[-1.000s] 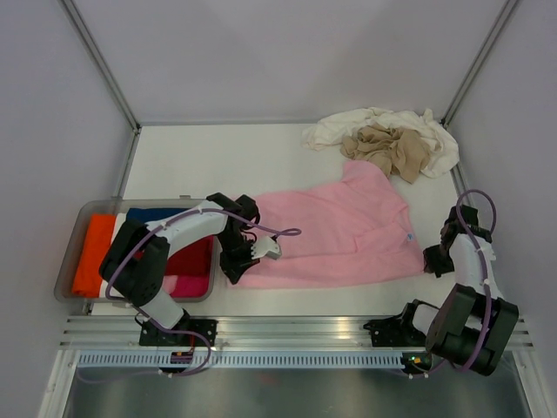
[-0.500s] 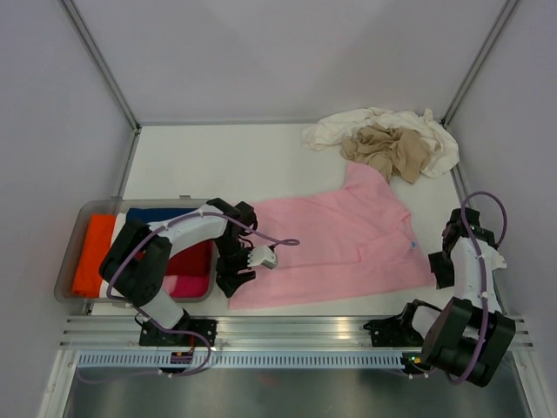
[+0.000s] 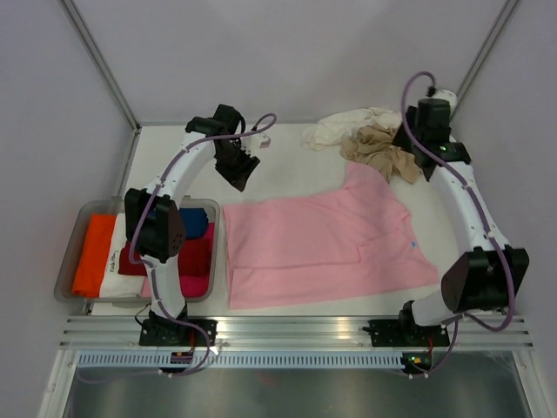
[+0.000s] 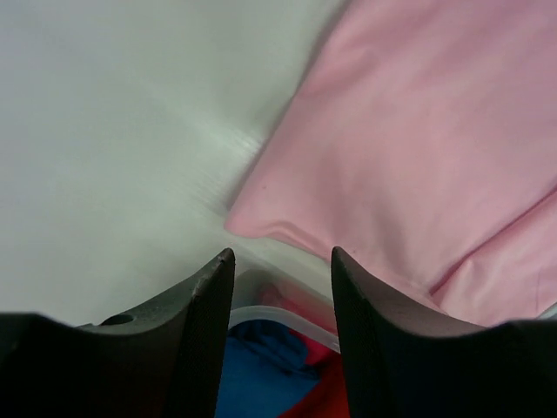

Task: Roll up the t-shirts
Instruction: Fold the tshirt

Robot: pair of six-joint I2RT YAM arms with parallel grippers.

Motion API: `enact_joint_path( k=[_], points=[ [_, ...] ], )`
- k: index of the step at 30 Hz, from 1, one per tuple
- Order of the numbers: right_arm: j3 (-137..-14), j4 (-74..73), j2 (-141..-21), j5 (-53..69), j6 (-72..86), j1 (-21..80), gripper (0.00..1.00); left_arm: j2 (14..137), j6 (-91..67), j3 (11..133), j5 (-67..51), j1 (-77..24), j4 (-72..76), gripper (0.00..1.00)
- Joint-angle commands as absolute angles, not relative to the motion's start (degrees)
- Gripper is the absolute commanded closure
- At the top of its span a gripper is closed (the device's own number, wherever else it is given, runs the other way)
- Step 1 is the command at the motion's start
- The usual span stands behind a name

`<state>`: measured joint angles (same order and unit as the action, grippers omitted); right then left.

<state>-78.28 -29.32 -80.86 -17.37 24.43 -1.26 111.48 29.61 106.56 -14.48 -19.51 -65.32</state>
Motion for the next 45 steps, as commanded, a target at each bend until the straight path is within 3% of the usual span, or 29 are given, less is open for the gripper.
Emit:
enact_joint_path(
  k=[1, 7, 11, 18, 23, 26, 30, 31, 32, 40, 45],
  points=[
    [-89.6, -22.9, -94.7, -1.9, 1.0, 6.7, 0.45, 117.2, 22.3, 108.1, -6.3, -18.6, -69.2, 0.46],
    [-98.7, -26.5, -112.3, -2.7, -6.6, 11.2, 0.44, 126.2, 22.6, 111.4, -3.5, -17.8, -69.3, 0.36],
    [-108.4, -32.6, -122.4, -1.9, -10.6, 11.6, 0.43, 129.9, 24.7, 113.4, -4.5, -15.9, -69.4, 0.35],
    [-111.5, -38.0, -129.6, -2.6, -13.4, 12.3, 0.43, 130.2, 29.6, 108.6, -8.4, -14.9, -71.2, 0.37],
    [-109.7, -36.7, -128.8, -1.9, -12.7, 12.2, 0.51, 129.7, 29.9, 106.2, -11.4, -14.8, -70.5, 0.51],
    [-111.4, -38.2, -129.1, -1.9, -12.0, 12.2, 0.68, 130.2, 30.1, 106.3, -12.7, -14.8, -70.6, 0.64],
    [-111.9, -39.2, -127.8, -1.1, -12.4, 12.1, 1.0, 129.3, 30.1, 107.0, -13.4, -14.8, -70.9, 0.83],
    [-111.8, -39.2, -127.4, -1.1, -12.3, 12.1, 1.0, 128.9, 30.2, 107.0, -14.0, -14.8, -70.9, 0.92],
    [-111.8, -39.3, -126.8, -1.2, -11.8, 12.1, 1.0, 128.5, 30.8, 106.8, -14.9, -14.8, -70.9, 0.94],
    [-105.4, -37.8, -118.6, -0.2, -8.3, 11.9, 1.0, 122.4, 35.3, 103.4, -16.8, -14.8, -69.0, 0.98],
    [-94.4, -35.9, -108.9, 4.6, -5.4, 9.9, 1.0, 116.5, 39.8, 98.8, -16.1, -14.8, -66.3, 0.98]
  ],
)
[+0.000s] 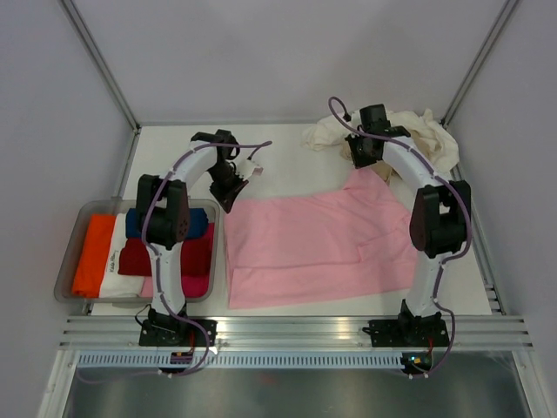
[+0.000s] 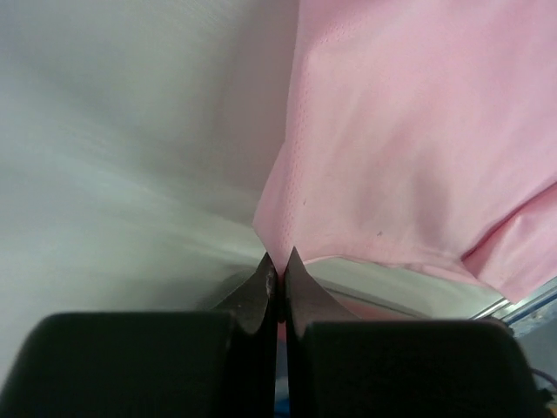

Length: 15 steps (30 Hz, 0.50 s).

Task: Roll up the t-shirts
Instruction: Fold the tshirt

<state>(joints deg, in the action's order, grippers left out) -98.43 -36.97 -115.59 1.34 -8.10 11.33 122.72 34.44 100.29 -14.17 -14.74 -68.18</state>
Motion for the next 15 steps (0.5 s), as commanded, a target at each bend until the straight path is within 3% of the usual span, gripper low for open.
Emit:
enact_joint_path(
  k=[1, 7, 15],
  points=[
    [-90.8, -36.2, -107.5, 4.5, -5.0, 9.8, 1.0, 115.0, 41.3, 97.9, -16.2, -14.8, -66.3, 0.98],
    [-69.2, -30.9, -89.3, 4.1, 4.7, 8.2, 1.0, 107.5, 49.0, 88.0, -21.4, -15.0, -66.0, 0.98],
    [-51.3, -34.3, -68.9, -4.0, 16.0, 5.5, 1.0, 100.6, 56.4, 77.1, -21.2, -17.0, -64.7, 0.98]
  ],
)
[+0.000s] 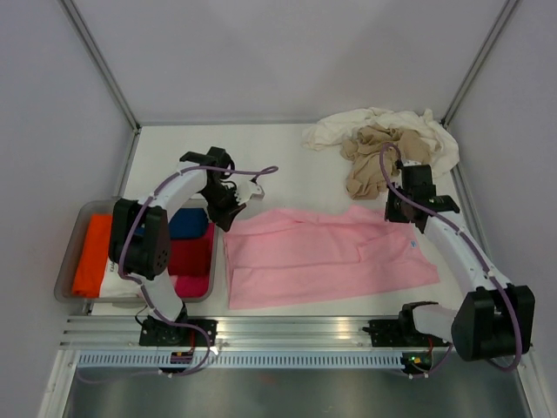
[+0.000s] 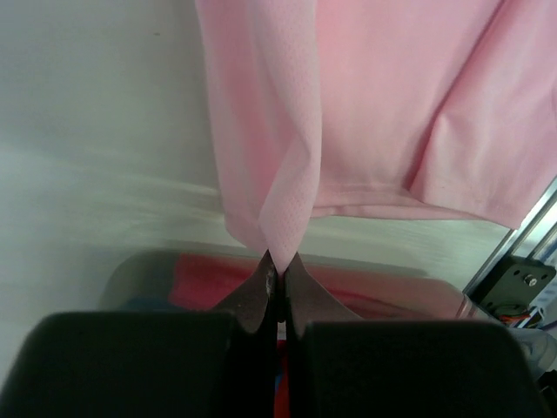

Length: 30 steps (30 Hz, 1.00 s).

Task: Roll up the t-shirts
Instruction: Fold the tshirt

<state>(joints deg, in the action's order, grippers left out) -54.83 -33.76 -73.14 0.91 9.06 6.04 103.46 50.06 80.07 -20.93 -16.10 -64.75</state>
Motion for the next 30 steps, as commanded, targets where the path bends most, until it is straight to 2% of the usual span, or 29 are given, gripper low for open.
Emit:
enact_joint_path(
  k=[1, 4, 12, 15, 30],
  points=[
    [-48.9, -34.7, -67.7, -6.2, 17.3, 5.2, 1.0, 100.4, 56.8, 76.6, -20.4, -17.6, -64.4, 0.98],
    [-45.6, -35.5, -63.3, -8.3, 20.7, 3.1, 1.0, 99.0, 57.7, 74.6, -20.3, -18.9, -64.2, 0.98],
    [-41.9, -40.0, -61.8, -15.8, 28.3, 1.8, 1.0, 95.0, 60.7, 63.6, -14.6, -21.7, -57.9, 0.98],
    [-43.7, -42.5, -63.2, -19.2, 30.1, 1.2, 1.0, 94.5, 60.2, 63.1, -14.0, -21.8, -56.4, 0.98],
    [-42.2, -40.0, -71.6, -18.8, 31.0, -1.3, 1.0, 94.6, 59.9, 59.7, -12.5, -23.6, -52.8, 0.98]
  ],
)
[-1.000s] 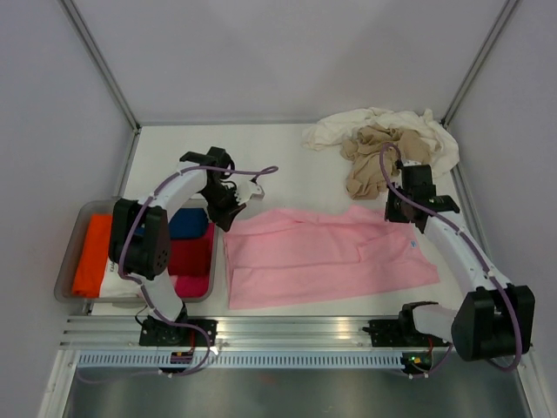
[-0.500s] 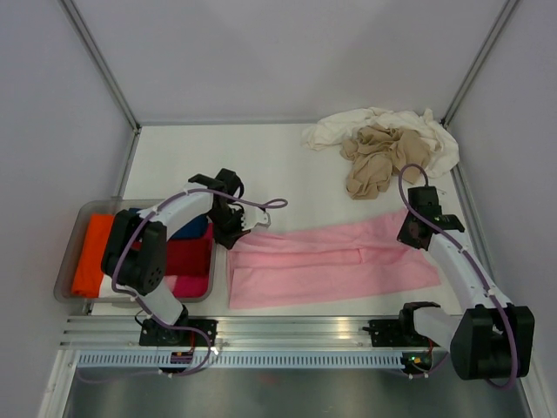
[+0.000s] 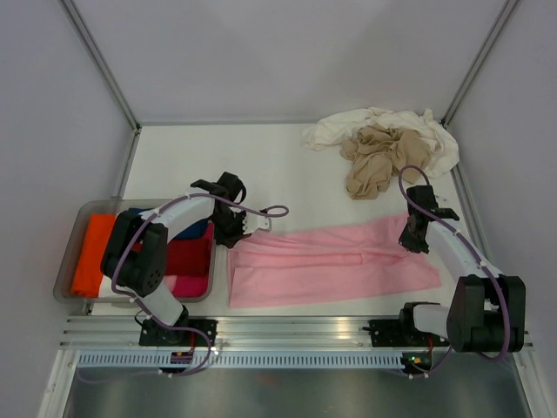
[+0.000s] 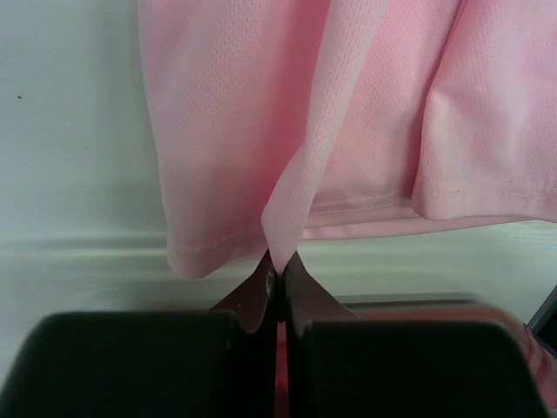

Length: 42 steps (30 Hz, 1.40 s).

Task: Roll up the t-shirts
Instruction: Fold the tshirt

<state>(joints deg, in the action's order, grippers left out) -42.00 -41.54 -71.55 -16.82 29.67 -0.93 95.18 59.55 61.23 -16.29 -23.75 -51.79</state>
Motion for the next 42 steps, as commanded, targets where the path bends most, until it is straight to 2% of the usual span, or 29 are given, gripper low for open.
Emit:
enact_joint_path(
  k=[1, 5, 6, 8, 9, 12, 14, 16, 19, 24, 28, 34, 36, 37, 40, 42],
  points=[
    [-42.0, -39.9, -71.9, -18.5, 31.4, -1.3, 1.0, 94.7, 59.8, 59.4, -12.5, -23.9, -52.6, 0.98],
    [-41.0, -39.3, -73.0, -18.1, 32.3, -1.3, 0.98, 94.7, 60.6, 58.2, -11.4, -24.1, -52.6, 0.97],
    [-41.0, -39.2, -73.3, -18.2, 32.6, -1.3, 0.9, 94.3, 61.1, 57.8, -11.2, -24.1, -52.6, 0.96],
    [-41.2, -39.2, -73.5, -19.6, 32.9, -1.3, 0.72, 94.0, 62.4, 57.1, -10.7, -24.3, -52.7, 0.83],
    [-41.5, -40.0, -73.3, -20.4, 33.2, -1.3, 0.58, 93.8, 62.7, 57.1, -10.6, -24.5, -52.7, 0.77],
    [-43.2, -41.9, -71.4, -23.2, 32.4, -1.3, 0.48, 92.6, 63.3, 58.4, -12.2, -25.2, -53.3, 0.52],
    [-45.1, -42.4, -69.8, -23.7, 30.9, -1.3, 0.45, 91.4, 63.2, 59.5, -13.3, -25.7, -55.4, 0.45],
    [-46.4, -42.8, -67.2, -24.0, 28.8, -0.7, 0.44, 90.5, 63.3, 61.6, -15.0, -26.4, -57.7, 0.42],
    [-48.5, -41.4, -63.8, -23.2, 26.4, 3.8, 0.44, 88.5, 65.0, 63.5, -17.2, -26.4, -63.1, 0.42],
    [-43.1, -28.1, -63.8, -5.6, 25.8, 8.3, 0.32, 89.8, 63.0, 67.6, -19.4, -26.3, -65.7, 0.47],
    [-42.0, -25.1, -69.4, -1.6, 27.0, 11.2, 0.33, 95.4, 53.5, 71.6, -19.8, -26.4, -62.6, 0.5],
    [-41.1, -22.5, -75.4, -0.2, 26.2, 14.0, 0.35, 100.2, 52.0, 68.4, -17.9, -27.2, -58.0, 0.5],
    [-40.1, -23.1, -75.9, -0.3, 27.3, 14.8, 0.39, 100.6, 52.3, 65.3, -15.7, -28.0, -56.8, 0.5],
    [-38.7, -23.8, -75.2, -0.2, 27.9, 15.2, 0.45, 101.0, 52.6, 64.5, -14.7, -28.3, -56.1, 0.5],
    [-35.6, -24.3, -73.0, -0.3, 30.1, 15.7, 0.52, 101.9, 52.0, 63.2, -13.7, -28.3, -55.1, 0.51],
    [-34.8, -25.6, -70.9, -0.8, 31.0, 16.1, 0.6, 102.0, 51.7, 63.4, -13.2, -28.3, -54.8, 0.51]
  ],
)
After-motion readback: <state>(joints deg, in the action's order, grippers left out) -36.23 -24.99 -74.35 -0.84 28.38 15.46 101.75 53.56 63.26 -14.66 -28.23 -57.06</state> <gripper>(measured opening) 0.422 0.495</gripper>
